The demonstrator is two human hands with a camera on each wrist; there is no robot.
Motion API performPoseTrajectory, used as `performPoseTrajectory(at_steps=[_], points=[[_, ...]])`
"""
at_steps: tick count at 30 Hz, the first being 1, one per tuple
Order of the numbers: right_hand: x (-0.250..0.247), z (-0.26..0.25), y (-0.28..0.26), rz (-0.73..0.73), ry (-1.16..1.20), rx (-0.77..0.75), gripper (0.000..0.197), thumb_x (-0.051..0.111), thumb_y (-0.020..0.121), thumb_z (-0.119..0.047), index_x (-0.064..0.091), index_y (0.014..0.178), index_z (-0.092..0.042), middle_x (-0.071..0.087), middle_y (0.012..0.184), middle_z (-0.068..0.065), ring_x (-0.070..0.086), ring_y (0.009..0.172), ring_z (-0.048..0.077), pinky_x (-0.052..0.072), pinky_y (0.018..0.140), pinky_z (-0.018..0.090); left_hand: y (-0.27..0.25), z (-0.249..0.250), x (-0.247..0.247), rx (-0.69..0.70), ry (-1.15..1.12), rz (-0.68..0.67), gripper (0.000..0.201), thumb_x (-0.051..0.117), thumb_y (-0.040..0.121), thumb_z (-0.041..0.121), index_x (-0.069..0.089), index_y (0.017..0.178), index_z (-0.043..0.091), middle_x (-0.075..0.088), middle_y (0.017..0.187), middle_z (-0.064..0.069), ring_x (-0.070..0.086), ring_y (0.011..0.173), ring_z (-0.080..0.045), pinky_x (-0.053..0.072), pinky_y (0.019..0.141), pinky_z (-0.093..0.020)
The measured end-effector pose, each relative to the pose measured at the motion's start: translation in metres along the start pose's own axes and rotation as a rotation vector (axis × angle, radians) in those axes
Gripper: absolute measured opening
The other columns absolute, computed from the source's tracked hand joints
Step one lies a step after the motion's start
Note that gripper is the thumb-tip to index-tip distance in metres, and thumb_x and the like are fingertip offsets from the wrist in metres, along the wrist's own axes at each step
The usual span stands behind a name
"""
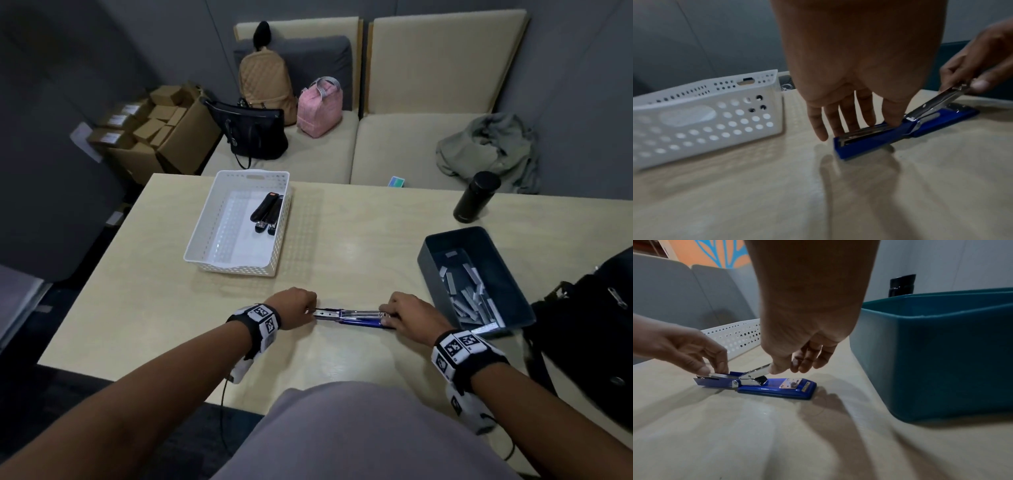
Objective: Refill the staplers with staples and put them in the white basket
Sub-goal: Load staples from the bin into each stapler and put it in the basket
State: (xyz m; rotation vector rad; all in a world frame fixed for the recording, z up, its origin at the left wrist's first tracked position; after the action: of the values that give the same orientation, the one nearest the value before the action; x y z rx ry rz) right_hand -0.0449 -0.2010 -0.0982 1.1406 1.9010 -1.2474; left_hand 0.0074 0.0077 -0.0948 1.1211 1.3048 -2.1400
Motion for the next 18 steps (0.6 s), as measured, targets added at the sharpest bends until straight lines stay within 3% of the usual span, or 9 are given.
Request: performPoseTrajectory(at_steps=[4,7,9,13,15,18], points=[[0.005,0.007,0.000,-0.021,0.113,0.046,0.034,0.060,0.090,-0.042,0.060,0.110,-0.015,0.061,0.106,-0.006,0.063,0.101,0.020,0.043,0.074,0.028,0.020,0.038,0.001,-0.020,-0.080,0.048,0.038,0.055,0.091,0.049,0.060,0.107,0.016,0.065,0.111,-0.009,0.060,0.103,-0.029,0.046,0.080,-0.036],[0.002,0.011,-0.006,0.030,0.190,0.124,0.023,0.067,0.086,-0.037,0.053,0.092,-0.020,0.053,0.079,-0.021,0.062,0.084,0.015,0.044,0.066,0.030,0.036,0.077,0.012,-0.048,-0.135,0.006,0.050,0.049,0.088,0.061,0.064,0.103,0.016,0.064,0.109,-0.011,0.060,0.102,-0.031,0.050,0.084,-0.040],[-0.004,0.012,-0.012,0.067,0.211,0.170,0.027,0.070,0.083,-0.033,0.046,0.083,-0.021,0.052,0.071,-0.016,0.057,0.070,0.012,0.039,0.056,0.028,0.045,0.095,0.020,-0.093,-0.126,-0.030,0.052,0.050,0.084,0.063,0.066,0.104,0.018,0.060,0.116,-0.013,0.054,0.110,-0.033,0.047,0.090,-0.044],[-0.008,0.011,-0.017,0.086,0.215,0.211,0.025,0.072,0.081,-0.029,0.049,0.083,-0.019,0.065,0.081,-0.001,0.061,0.073,0.020,0.046,0.060,0.031,0.056,0.098,0.025,-0.196,-0.132,-0.052,0.048,0.053,0.077,0.060,0.070,0.103,0.023,0.061,0.117,-0.009,0.053,0.113,-0.033,0.045,0.093,-0.048],[-0.009,0.010,-0.016,0.084,0.215,0.223,0.023,0.070,0.082,-0.026,0.048,0.082,-0.019,0.067,0.082,-0.002,0.061,0.073,0.019,0.045,0.060,0.029,0.058,0.092,0.024,-0.229,-0.171,-0.063,0.048,0.054,0.072,0.063,0.071,0.094,0.023,0.064,0.109,-0.007,0.055,0.108,-0.031,0.047,0.091,-0.048],[-0.011,0.007,-0.014,0.092,0.132,0.203,0.020,0.065,0.084,-0.021,0.046,0.081,-0.016,0.062,0.073,-0.002,0.054,0.063,0.019,0.033,0.048,0.026,0.058,0.083,0.020,-0.271,-0.200,-0.065,0.048,0.059,0.066,0.063,0.071,0.090,0.023,0.064,0.107,-0.004,0.051,0.109,-0.029,0.046,0.094,-0.047]])
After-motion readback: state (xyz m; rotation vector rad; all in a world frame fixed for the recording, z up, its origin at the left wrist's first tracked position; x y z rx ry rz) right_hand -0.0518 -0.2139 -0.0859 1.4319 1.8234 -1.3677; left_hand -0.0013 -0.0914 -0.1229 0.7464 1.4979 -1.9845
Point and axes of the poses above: each hand's wrist, its own y-axis towards the middle knuckle, its own x-axis out of the palm, z = x × y, the point moved 10 cm from there along y, towards the middle knuckle
